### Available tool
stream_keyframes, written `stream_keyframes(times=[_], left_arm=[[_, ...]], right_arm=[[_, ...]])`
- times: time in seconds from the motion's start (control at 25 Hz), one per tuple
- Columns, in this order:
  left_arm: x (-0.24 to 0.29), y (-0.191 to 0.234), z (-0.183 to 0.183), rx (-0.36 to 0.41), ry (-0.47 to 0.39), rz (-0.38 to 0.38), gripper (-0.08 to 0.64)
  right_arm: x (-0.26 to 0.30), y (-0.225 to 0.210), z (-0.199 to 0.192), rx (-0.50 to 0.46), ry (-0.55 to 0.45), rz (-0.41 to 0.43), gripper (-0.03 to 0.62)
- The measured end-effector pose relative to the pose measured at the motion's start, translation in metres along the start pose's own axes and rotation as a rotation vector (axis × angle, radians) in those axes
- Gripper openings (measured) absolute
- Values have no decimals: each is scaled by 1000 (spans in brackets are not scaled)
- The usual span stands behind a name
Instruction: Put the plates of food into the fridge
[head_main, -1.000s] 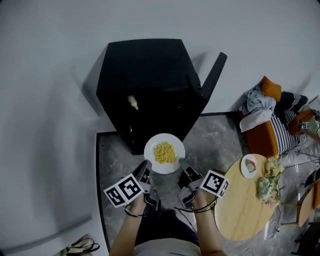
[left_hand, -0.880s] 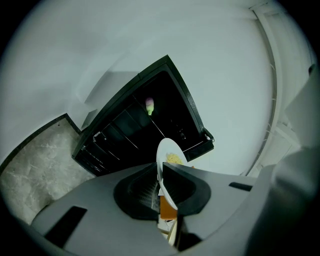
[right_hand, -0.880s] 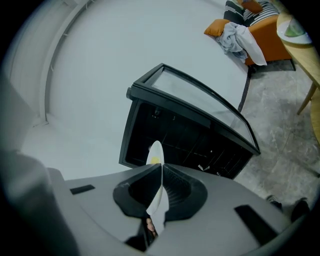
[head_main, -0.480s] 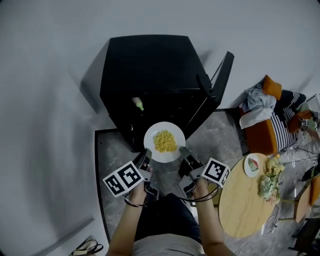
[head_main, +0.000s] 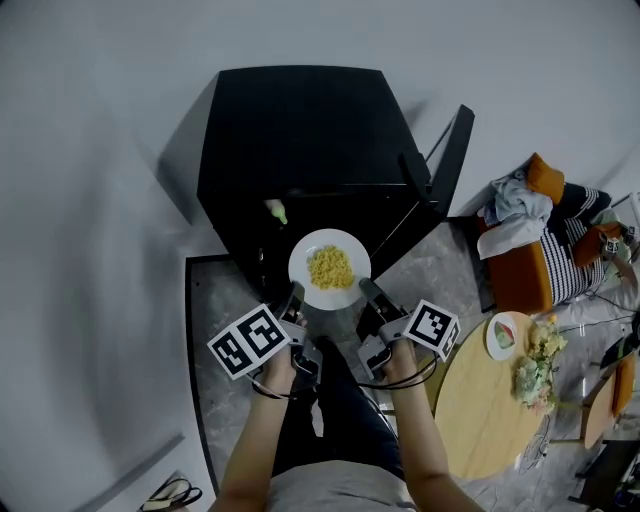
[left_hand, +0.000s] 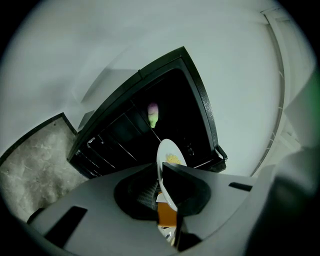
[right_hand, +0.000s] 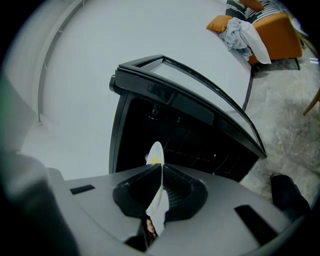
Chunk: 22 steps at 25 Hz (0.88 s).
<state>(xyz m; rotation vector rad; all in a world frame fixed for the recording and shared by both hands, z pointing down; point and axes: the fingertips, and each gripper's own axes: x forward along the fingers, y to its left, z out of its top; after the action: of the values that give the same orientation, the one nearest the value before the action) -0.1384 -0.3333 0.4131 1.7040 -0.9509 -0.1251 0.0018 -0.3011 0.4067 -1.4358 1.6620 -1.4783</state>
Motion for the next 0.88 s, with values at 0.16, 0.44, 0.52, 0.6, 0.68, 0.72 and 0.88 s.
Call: stream_keyframes(times=[0.16,0.44,0.52,0.6,0.68,0.72,0.88], left_arm=[[16,-1,7,-13,-3,6,35],[40,-4,16,-11,-13,30,35],[46,-3,18,-17,-16,36,35],[50,-2,19,-22,-20,43,35],[54,0,21,-28,-23,52,35],[56,1,22,-30,-24,55,35],[67,0,24,-30,-22,58,35]], right_arm=[[13,-3,13,-1,6,-3,21],[33,-10,33,8,19,-10,21],[38,-12,37,9,21,-13,21],[42,-14,40,10,23,-16,21],[46,-15,42,10,27,-19,21],[48,-16,43,9,28,-20,21],[53,-19,51,7,20,-22,21]])
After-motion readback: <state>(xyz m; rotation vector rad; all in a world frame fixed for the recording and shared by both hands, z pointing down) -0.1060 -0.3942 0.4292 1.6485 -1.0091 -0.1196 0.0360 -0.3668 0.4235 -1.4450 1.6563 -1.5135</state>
